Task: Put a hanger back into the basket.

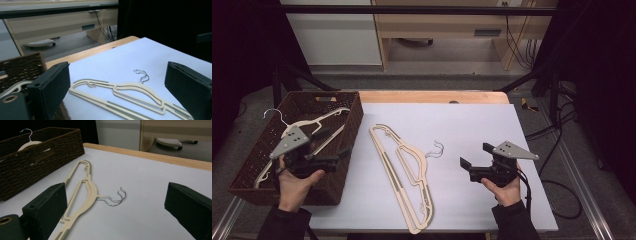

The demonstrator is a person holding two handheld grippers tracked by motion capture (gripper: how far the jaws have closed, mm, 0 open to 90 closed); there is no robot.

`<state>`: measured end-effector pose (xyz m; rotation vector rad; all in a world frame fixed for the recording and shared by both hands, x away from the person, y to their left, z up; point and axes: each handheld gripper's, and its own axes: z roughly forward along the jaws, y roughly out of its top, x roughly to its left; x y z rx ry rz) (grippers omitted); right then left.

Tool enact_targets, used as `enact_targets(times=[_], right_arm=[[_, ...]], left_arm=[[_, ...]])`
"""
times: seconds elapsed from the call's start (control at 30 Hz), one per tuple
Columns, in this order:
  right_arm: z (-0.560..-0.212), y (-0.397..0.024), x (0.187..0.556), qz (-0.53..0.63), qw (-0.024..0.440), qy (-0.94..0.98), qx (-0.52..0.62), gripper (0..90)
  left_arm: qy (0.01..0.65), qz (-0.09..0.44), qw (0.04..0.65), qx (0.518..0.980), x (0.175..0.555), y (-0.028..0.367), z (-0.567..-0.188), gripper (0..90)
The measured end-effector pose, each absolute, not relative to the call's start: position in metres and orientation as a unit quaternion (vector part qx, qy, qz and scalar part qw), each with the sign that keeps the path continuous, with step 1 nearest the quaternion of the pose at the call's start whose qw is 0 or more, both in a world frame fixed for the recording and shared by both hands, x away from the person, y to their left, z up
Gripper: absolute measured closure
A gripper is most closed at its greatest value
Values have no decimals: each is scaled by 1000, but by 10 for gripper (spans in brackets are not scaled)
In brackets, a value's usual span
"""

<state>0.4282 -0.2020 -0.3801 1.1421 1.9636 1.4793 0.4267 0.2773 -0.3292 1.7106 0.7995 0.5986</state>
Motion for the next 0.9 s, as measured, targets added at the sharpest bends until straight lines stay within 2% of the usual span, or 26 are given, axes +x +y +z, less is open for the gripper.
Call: enact_targets(times=[0.2,0.6,0.9], right_arm=[[-385,-197,430,525,209,718,406,46],[-389,-202,430,535,210,712,403,46],[-396,-202,431,525,204,724,398,50]], left_arm=[[323,234,543,739,432,248,-336,61],[311,206,544,752,467,195,-349,68],[302,189,493,794,499,148,-374,91]])
